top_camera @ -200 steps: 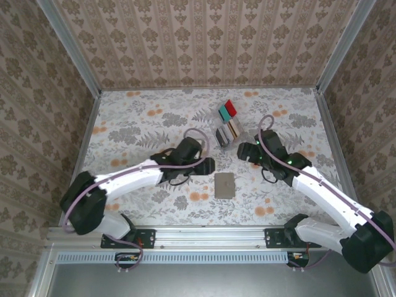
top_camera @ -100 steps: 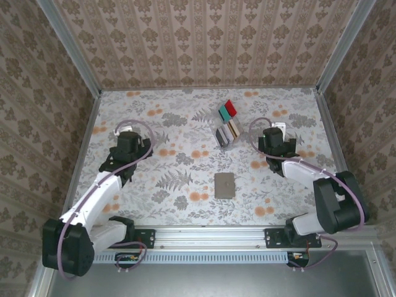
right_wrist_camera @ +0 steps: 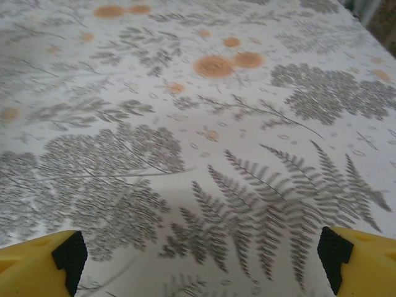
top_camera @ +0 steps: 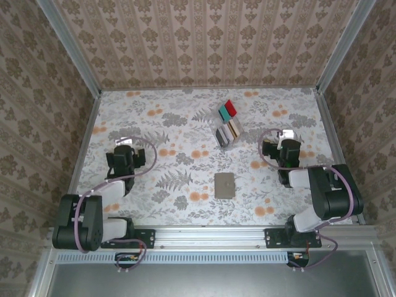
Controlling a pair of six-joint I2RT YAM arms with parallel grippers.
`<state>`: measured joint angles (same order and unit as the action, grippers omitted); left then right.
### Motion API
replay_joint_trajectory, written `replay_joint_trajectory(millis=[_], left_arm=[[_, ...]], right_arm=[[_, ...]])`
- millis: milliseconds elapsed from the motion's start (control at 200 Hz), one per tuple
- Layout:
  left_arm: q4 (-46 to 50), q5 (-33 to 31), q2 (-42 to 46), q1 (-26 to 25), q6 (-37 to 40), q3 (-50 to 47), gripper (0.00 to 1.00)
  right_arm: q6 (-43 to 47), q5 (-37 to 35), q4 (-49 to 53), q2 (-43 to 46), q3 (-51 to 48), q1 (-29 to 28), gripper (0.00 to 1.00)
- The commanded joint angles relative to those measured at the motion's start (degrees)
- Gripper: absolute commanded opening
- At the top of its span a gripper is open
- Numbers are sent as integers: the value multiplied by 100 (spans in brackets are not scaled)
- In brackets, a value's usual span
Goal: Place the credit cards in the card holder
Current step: Reset both arms
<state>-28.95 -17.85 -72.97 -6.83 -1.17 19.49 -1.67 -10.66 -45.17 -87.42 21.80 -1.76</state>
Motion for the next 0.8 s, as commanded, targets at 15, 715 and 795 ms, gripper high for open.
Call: replay_joint_trajectory(millis=[15, 715, 795], left_arm=[[-1599, 569, -413, 191, 364, 41, 100], [-2247, 588, -1514, 373, 258, 264, 100], [-2246, 581, -1516, 367, 258, 258, 100]], right_arm=[[-73, 184, -428, -6, 111, -31, 100], [-106, 51, -495, -8, 87, -36, 99], [-105, 50, -501, -6, 86, -35, 100]])
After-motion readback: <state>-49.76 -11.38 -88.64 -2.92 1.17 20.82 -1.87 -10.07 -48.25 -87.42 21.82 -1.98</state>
